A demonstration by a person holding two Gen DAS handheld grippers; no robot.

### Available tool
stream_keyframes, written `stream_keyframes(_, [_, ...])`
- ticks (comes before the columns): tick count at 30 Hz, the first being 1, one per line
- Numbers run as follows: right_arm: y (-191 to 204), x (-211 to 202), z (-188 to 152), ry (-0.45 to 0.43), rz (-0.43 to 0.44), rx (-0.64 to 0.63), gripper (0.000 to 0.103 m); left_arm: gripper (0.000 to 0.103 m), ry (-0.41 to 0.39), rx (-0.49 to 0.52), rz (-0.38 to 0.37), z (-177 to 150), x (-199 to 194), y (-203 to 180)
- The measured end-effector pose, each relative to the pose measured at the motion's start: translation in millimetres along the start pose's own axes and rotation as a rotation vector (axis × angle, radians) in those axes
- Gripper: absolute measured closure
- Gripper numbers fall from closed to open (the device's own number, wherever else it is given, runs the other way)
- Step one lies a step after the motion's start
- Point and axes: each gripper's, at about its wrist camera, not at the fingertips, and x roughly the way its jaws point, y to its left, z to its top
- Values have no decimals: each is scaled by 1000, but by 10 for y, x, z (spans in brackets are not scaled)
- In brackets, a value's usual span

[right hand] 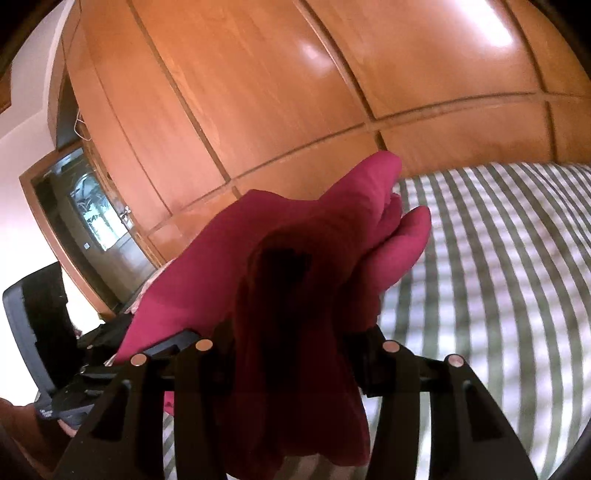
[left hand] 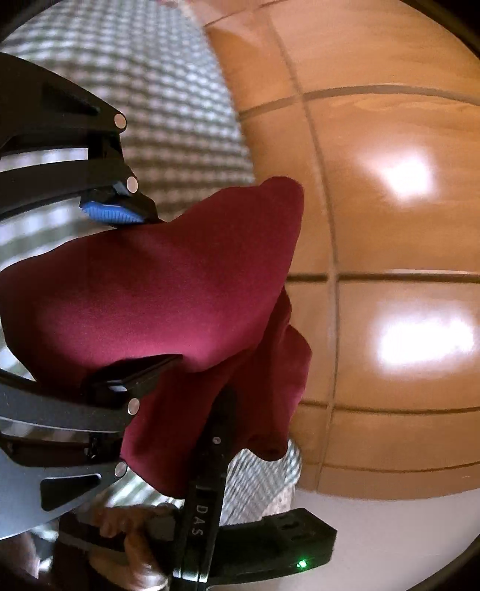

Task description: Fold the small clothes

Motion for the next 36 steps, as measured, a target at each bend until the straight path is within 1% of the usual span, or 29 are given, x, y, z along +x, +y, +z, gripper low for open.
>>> stream_keyframes(2, [-16,238,143,-15,-11,-30,58,43,-24,7,49,101,178,129])
stream_keyframes(6, [-97,659,362,-21,-46,-64,58,43,-37,22,122,209,564,300])
stream_keyframes(8, [-152,853,415,-12,-81,-70,58,43,-21,30,156,225,797,400])
stream_keyframes(9, [-208,945,415,1,-112,-72,57,43,2,24,166,218,931,452])
stream_keyframes(10, [-253,1028,401,19,-146,-74,55,43,21,15,168,215,1008,482])
stream_keyframes(11, [-308,1158,371,50,-200,-77,53,43,61,-4,173,189,1166,542])
stream_keyframes(12, [-365,1240,331,80,-243,-66,48,41,90,-23,174,144,1276,599])
stream_keyframes(13, [-443,1303,287,106,-271,-38,40,33,100,-40,172,107,1323,642])
stream_keyframes(14, [-534,1320,267,116,-272,7,35,29,107,-65,162,68,1355,695])
stream_keyframes(15, [-596,1297,261,110,-272,43,28,21,110,-85,159,53,1360,737])
stream_keyframes(16, [-650,1286,261,107,-268,66,27,15,111,-101,163,48,1365,774])
stream_keyframes(18, [-675,1261,241,107,-264,75,24,11,119,-120,165,28,1380,820])
stream_keyframes(20, [-633,1254,265,93,-301,53,20,6,105,-127,177,33,1321,804])
stream_keyframes(22, [-554,1170,258,53,-321,34,15,4,68,-134,204,7,1172,758])
stream_keyframes(24, [-507,1021,230,2,-336,22,13,4,25,-138,222,-1,1020,699])
stream_keyframes(26, [-458,911,163,-10,-345,15,12,4,-3,-147,216,-44,872,662])
stream_keyframes(27, [-456,878,136,-2,-375,16,12,4,-9,-145,220,-58,823,635])
stream_keyframes(28, [-469,841,109,6,-429,24,12,4,-9,-139,240,-70,796,612])
stream_keyframes(29, [-494,792,85,6,-497,36,12,4,4,-132,283,-79,805,591])
stream_keyframes(30, [-537,772,69,7,-557,56,9,4,22,-129,304,-84,837,586])
stream_keyframes(31, [-584,780,59,23,-581,75,7,4,43,-124,306,-82,880,584])
stream_keyframes(33, [-637,856,56,67,-609,86,6,4,54,-110,328,-78,889,562])
stream_keyframes(34, [-616,869,58,69,-618,72,6,4,50,-99,335,-75,870,534])
stream_keyframes(36, [-561,817,50,43,-597,47,4,4,44,-76,340,-79,793,472])
